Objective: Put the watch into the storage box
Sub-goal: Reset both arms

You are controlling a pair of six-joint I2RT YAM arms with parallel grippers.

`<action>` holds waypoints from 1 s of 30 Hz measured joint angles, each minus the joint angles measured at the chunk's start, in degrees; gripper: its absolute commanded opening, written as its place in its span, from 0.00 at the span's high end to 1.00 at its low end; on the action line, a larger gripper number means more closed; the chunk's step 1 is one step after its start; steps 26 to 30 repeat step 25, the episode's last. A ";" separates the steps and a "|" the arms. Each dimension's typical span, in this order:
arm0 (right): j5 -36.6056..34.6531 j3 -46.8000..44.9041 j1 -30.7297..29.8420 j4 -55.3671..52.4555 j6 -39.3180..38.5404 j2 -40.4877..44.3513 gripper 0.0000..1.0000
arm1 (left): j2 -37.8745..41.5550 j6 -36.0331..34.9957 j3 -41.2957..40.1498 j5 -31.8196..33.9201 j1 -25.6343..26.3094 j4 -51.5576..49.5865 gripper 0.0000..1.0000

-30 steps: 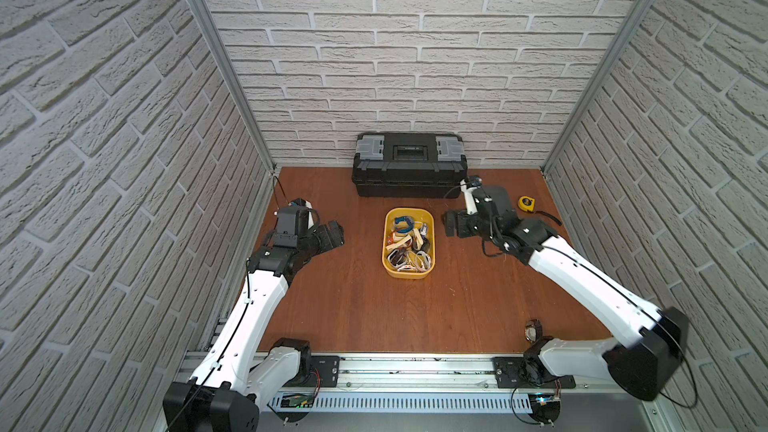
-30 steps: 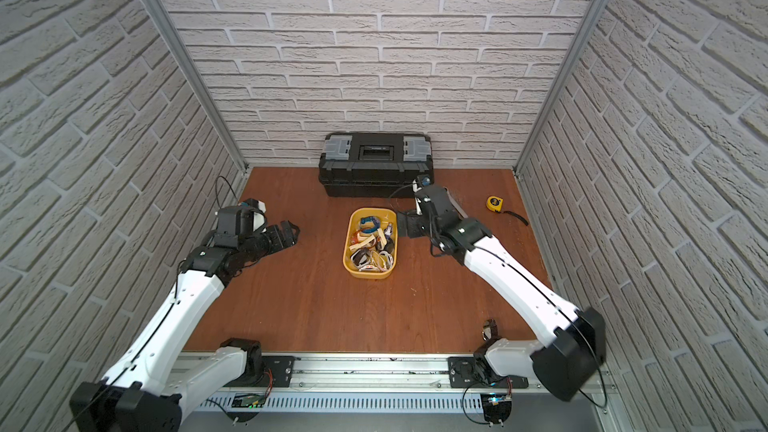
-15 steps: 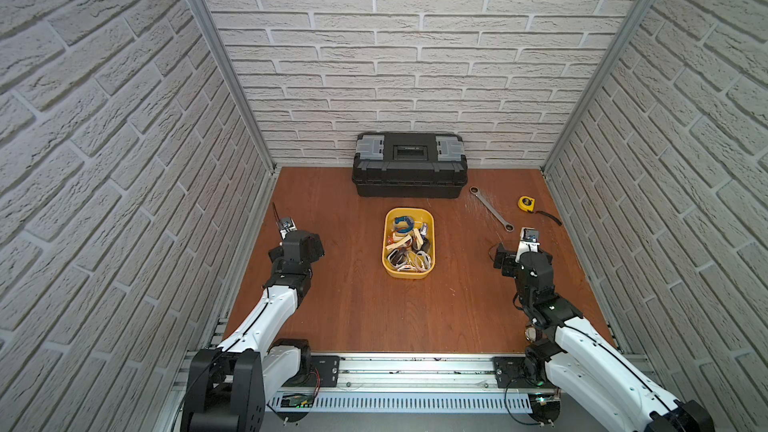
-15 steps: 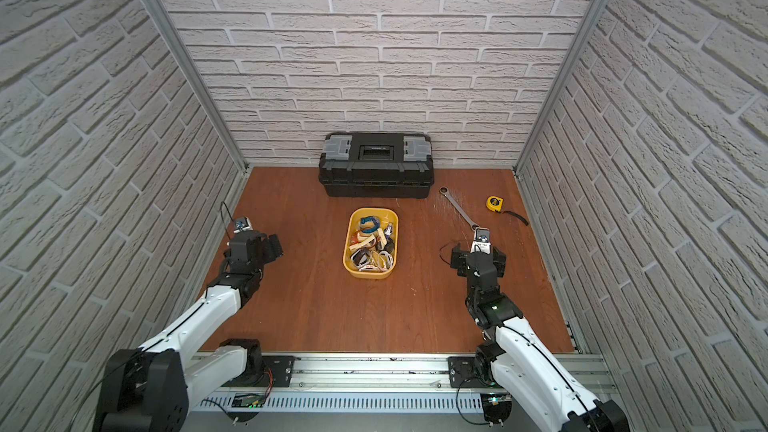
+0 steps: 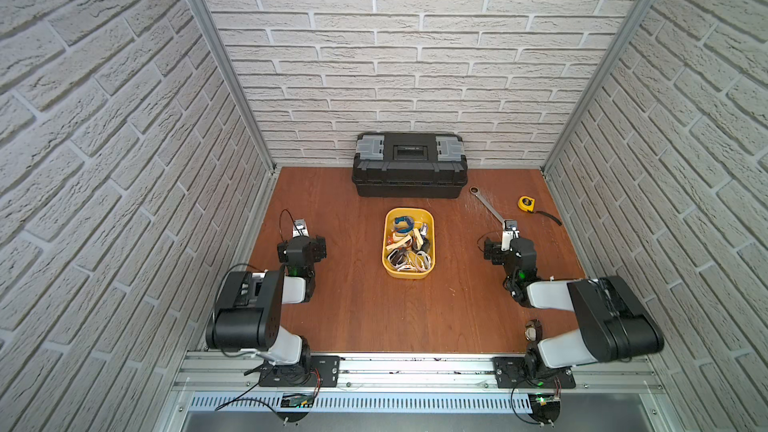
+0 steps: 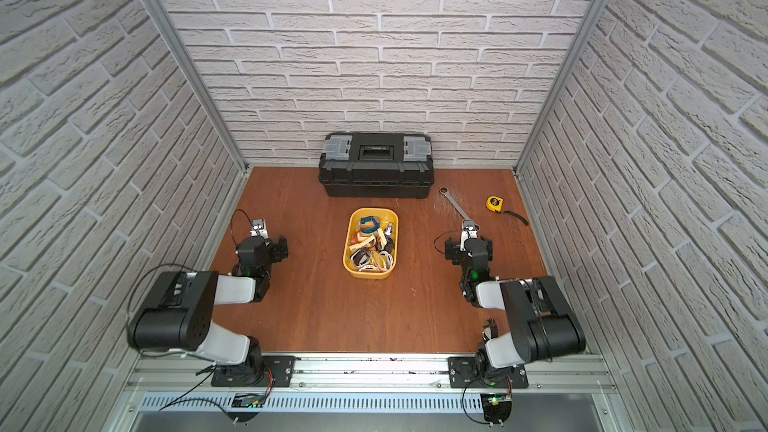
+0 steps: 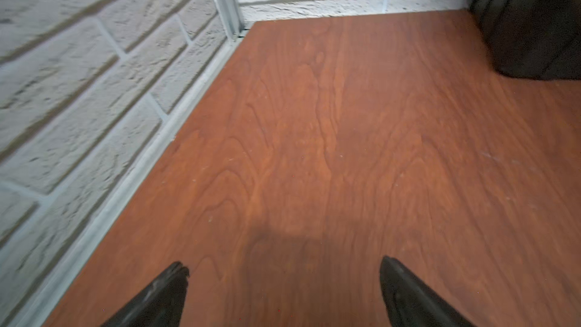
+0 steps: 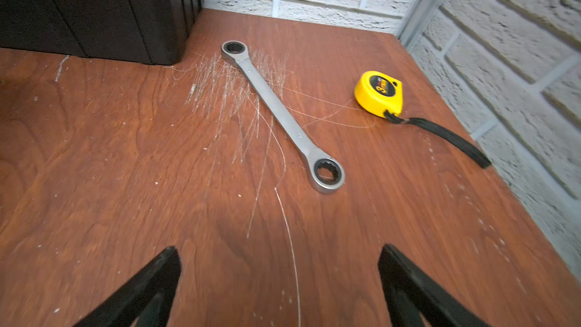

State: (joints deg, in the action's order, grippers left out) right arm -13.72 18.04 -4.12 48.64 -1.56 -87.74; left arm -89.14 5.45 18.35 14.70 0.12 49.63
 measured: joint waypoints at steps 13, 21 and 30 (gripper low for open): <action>-0.79 3.72 1.66 -0.20 1.40 -0.42 0.01 | -0.96 0.63 3.13 -8.83 -4.22 0.48 0.02; -0.79 3.72 1.68 -0.57 1.42 -0.42 0.01 | -0.96 0.66 3.13 -9.53 -4.24 0.48 0.02; -0.76 3.72 1.77 -0.90 1.75 -0.42 0.01 | -0.96 0.66 3.13 -9.62 -4.24 0.48 0.02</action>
